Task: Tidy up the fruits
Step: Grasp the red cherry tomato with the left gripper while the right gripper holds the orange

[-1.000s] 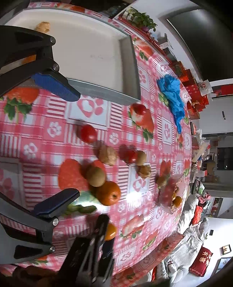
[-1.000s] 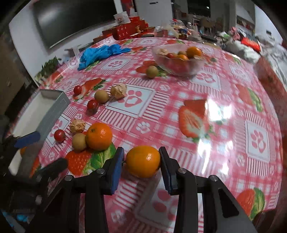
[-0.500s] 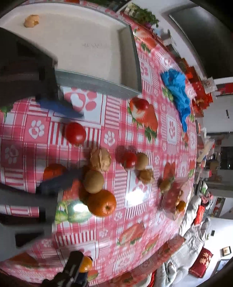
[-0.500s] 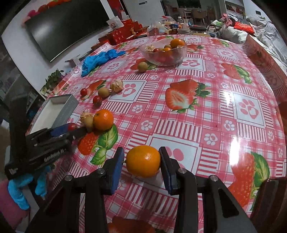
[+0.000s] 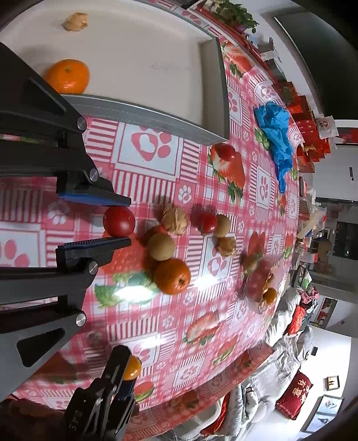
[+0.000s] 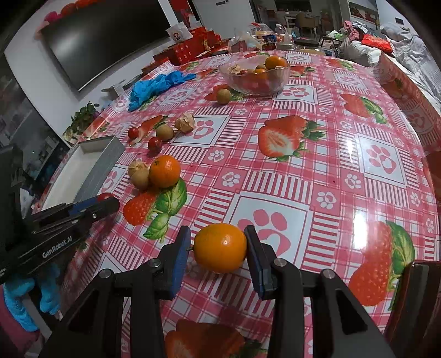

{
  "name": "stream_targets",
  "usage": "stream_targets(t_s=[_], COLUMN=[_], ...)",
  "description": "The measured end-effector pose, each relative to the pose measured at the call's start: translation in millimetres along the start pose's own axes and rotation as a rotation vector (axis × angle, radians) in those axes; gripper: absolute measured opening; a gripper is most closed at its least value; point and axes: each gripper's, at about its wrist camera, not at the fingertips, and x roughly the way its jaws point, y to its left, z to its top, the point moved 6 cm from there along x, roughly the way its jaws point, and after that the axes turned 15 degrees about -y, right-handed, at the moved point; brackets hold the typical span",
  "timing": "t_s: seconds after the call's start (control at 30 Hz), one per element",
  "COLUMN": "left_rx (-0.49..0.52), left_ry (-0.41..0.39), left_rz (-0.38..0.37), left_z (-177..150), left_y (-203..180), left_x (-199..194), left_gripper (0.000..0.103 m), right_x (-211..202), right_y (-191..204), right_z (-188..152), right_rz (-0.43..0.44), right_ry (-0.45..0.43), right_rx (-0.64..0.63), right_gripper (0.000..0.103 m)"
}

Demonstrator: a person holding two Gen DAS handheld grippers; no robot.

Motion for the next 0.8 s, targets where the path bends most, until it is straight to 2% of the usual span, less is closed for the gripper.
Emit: stream_targets(t_s=[0.27, 0.47, 0.8], left_rx=[-0.008, -0.005, -0.028], left_ry=[-0.019, -0.017, -0.048], left_rz=[0.0, 0.046, 0.074], left_z=[0.5, -0.5, 1.3], left_y=[-1.7, 5.3, 22.9], left_x=[-16.8, -23.6, -42.9], left_gripper=[0.023, 0.023, 0.023], right_x=[-6.5, -6.8, -10.6], right_y=[10.2, 20.0, 48.4], right_z=[5.7, 5.3, 10.8], right_rz=[0.01, 0.017, 0.032], right_ry=[-0.01, -0.004, -0.007], right_rx=[-0.013, -0.017, -0.072], right_gripper=[0.043, 0.043, 0.043])
